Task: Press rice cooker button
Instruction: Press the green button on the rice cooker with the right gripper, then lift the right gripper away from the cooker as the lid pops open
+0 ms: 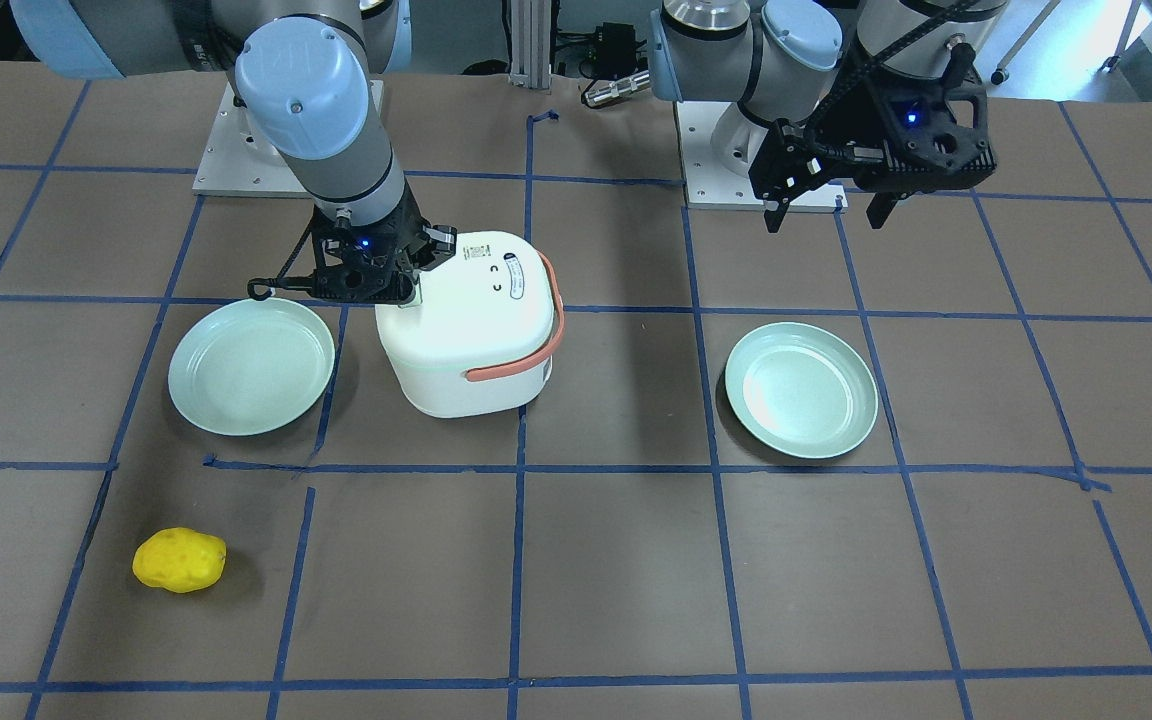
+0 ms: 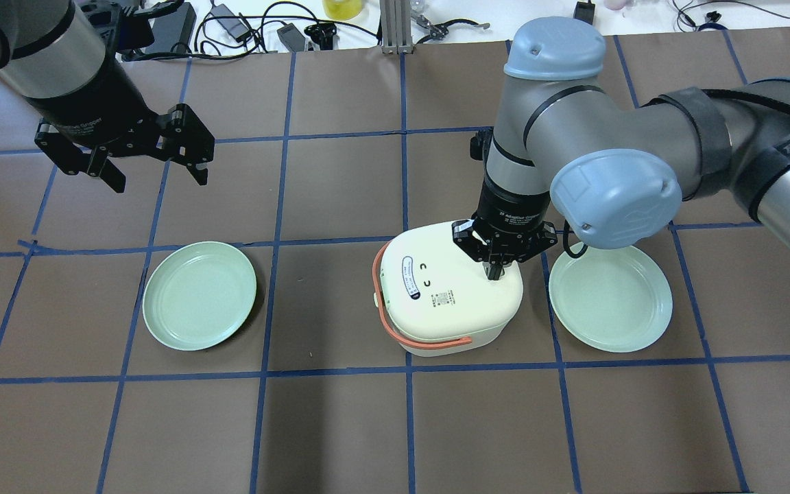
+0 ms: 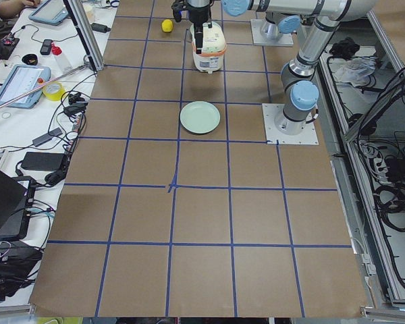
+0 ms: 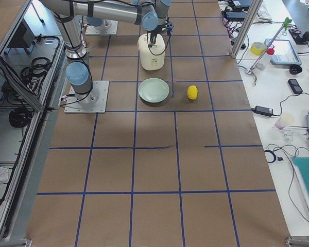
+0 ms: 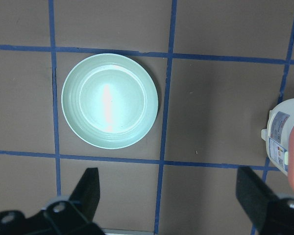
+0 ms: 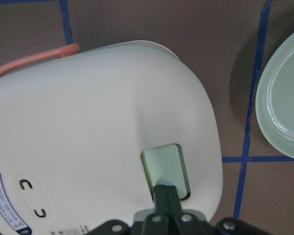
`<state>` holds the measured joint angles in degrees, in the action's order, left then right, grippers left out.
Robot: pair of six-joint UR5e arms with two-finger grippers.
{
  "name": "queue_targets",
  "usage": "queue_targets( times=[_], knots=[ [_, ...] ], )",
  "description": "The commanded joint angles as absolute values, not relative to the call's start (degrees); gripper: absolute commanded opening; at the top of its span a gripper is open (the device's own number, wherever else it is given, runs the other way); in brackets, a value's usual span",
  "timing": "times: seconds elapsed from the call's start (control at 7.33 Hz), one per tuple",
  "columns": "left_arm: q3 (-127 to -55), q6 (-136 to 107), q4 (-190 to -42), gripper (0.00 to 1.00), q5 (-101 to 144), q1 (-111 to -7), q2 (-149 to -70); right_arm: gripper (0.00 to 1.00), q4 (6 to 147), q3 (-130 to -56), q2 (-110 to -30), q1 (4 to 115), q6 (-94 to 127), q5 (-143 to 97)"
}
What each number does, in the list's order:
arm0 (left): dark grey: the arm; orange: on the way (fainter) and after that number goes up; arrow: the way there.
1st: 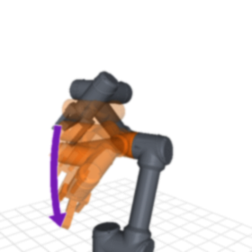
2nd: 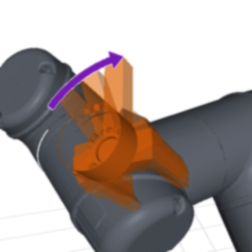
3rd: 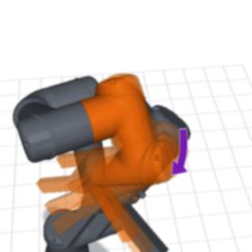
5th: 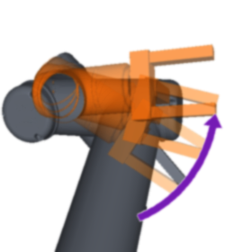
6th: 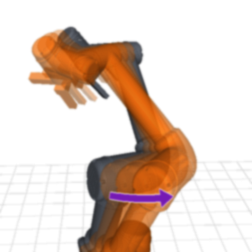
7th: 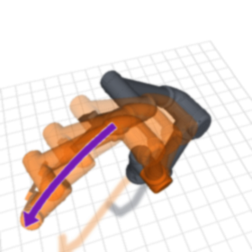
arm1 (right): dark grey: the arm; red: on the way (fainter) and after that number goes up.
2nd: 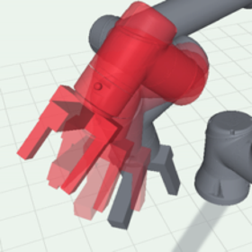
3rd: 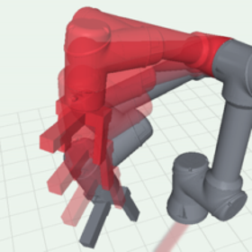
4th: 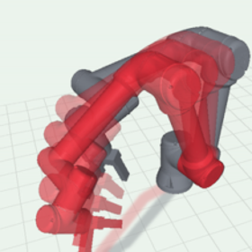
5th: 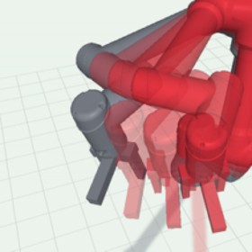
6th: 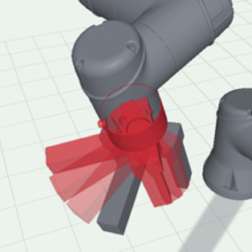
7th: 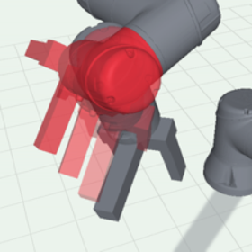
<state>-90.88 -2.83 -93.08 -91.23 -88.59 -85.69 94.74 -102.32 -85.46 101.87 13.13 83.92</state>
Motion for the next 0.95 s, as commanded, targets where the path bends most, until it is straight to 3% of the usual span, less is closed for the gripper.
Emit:
queue_targets(
  times=[0.0,0.27,0.82],
  knots=[
    [-90.88,-2.90,-93.08,1.00,-91.23,-88.59,-85.69,0.99,96.05,-100.91,-86.13,101.78,12.83,84.63],
    [-90.88,-2.90,-93.08,1.00,-91.23,-88.59,-85.69,1.00,100.19,-96.01,-86.13,100.30,12.66,84.81],
    [-90.88,-2.81,-93.08,1.00,-91.23,-88.59,-85.69,1.00,89.39,-83.33,-86.13,90.11,1.11,84.90]
  ],
)
